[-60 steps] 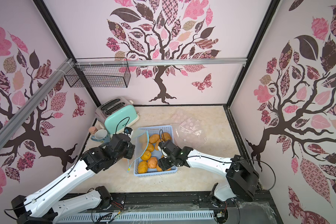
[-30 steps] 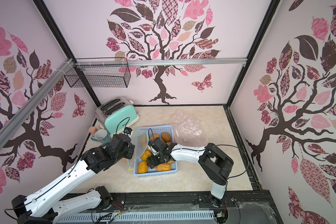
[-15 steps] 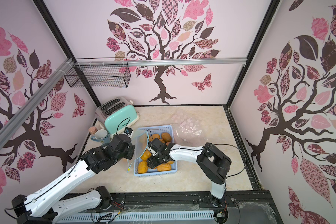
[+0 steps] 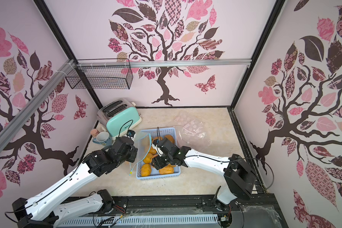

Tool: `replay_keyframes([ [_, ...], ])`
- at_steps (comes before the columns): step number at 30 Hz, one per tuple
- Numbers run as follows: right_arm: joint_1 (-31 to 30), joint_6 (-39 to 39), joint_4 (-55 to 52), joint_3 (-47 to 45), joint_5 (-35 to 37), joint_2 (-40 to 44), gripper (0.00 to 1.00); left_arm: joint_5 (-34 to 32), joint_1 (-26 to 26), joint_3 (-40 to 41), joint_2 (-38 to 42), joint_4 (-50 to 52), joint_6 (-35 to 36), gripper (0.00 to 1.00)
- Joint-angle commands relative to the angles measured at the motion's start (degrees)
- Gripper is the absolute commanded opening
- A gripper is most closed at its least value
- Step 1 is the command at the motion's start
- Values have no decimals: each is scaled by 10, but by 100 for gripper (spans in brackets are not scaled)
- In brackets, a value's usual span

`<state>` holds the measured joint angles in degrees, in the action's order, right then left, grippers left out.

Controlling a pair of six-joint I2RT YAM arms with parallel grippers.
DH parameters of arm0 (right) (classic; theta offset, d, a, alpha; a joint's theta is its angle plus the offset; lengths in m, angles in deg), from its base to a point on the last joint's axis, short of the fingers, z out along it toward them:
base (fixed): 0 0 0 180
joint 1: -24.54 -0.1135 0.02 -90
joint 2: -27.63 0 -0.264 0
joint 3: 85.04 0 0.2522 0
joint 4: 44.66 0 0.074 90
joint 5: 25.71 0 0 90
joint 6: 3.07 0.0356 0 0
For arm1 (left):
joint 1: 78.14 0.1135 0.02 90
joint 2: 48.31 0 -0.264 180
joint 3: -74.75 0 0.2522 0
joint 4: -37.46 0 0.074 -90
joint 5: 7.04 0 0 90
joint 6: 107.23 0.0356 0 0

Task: Put the potatoes into a zipper bag and zip it
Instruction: Pick up the potato from the basket, then place the potato into the zipper food storage bag.

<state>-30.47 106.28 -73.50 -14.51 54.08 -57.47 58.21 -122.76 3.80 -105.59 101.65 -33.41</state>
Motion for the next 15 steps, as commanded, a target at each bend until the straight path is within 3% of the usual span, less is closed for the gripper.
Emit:
replay_keyframes([
  [1, -2, -5, -1, -14, 23, 62, 66, 3, -2, 15, 2, 0, 7, 0],
  [4, -2, 4, 25, -22, 18, 104, 64, 7, -2, 17, 5, -1, 7, 0],
  [8, -1, 32, 111, -36, -40, 144, 63, 12, -2, 17, 4, -2, 8, 0],
  [15, -1, 93, 249, -35, -87, 130, 65, 8, -2, 17, 7, -1, 7, 0],
])
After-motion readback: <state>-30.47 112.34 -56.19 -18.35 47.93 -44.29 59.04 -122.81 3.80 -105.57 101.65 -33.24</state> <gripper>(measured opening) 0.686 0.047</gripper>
